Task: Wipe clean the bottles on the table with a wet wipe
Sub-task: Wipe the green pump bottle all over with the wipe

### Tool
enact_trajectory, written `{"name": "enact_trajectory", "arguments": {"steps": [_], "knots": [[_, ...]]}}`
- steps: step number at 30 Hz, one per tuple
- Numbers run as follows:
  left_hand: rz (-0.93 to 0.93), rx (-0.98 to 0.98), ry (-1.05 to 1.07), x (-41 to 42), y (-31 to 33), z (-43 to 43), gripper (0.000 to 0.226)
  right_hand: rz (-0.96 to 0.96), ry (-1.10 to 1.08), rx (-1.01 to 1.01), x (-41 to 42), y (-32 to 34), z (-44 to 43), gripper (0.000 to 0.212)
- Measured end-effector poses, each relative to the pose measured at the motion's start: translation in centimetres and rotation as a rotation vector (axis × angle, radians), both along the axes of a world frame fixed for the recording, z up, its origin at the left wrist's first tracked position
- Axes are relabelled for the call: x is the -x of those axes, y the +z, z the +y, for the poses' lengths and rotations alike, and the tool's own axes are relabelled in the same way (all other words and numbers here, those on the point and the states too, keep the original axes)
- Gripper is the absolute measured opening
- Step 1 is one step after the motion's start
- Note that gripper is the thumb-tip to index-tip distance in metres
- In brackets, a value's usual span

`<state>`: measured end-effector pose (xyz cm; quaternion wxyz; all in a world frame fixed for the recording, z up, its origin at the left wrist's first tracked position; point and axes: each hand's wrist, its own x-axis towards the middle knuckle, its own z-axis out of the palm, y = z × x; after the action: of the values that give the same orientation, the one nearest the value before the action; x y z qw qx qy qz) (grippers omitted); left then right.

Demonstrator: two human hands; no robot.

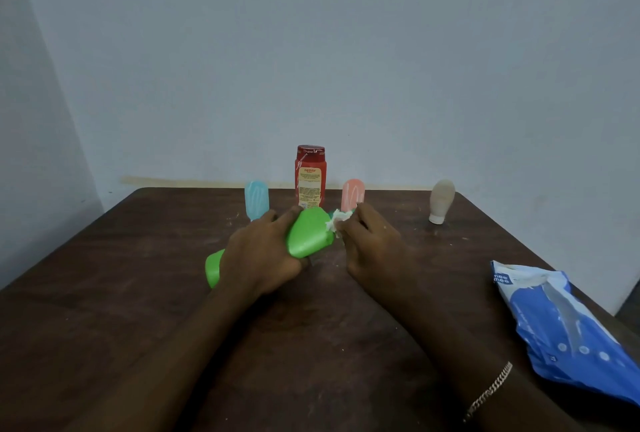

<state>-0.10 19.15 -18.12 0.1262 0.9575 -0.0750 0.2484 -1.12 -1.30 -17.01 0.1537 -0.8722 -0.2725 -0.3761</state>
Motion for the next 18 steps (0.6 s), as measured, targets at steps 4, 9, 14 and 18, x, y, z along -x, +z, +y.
{"name": "enact_trajectory", "arguments": {"steps": [4, 9, 14, 18], "knots": [[-0.034, 0.080, -0.004, 0.3, 0.3, 0.4, 0.096, -0.087, 0.027, -0.055, 0.0, -0.1, 0.3, 0.010], [-0.027, -0.032, -0.069, 0.7, -0.1, 0.0, 0.093, -0.061, 0.027, -0.052, -0.5, 0.6, 0.2, 0.022], [-0.100, -0.185, -0.142, 0.7, -1.1, -0.1, 0.094, 0.158, -0.110, 0.051, -0.9, 1.5, -0.7, 0.034], [-0.177, -0.278, -0.265, 0.8, -1.2, 0.2, 0.096, 0.591, 0.101, -0.298, -1.8, 2.4, -2.6, 0.018]]}}
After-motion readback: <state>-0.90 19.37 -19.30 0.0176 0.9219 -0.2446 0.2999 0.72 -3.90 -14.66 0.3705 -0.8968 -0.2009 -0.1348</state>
